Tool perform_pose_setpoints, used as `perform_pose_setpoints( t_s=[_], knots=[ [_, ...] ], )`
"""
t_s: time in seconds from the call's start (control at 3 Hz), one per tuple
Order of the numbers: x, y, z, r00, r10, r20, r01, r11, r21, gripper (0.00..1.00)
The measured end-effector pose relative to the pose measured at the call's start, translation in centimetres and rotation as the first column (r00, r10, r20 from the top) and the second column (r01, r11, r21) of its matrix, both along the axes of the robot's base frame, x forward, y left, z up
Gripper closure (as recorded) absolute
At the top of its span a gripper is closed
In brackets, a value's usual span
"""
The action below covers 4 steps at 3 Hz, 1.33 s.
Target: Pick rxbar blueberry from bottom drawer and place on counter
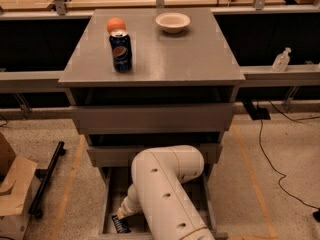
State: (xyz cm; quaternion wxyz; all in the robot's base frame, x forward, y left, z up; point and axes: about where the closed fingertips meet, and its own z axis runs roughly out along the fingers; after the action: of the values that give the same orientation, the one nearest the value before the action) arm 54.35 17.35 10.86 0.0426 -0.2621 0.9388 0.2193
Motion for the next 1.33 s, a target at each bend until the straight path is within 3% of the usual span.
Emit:
perform_pose_setpoints(
  t_s=[1.33],
  knots=[
    [-0.01,0.00,0.00,1.0000,0.000,0.000,0.000,1.000,0.000,1.00]
  ],
)
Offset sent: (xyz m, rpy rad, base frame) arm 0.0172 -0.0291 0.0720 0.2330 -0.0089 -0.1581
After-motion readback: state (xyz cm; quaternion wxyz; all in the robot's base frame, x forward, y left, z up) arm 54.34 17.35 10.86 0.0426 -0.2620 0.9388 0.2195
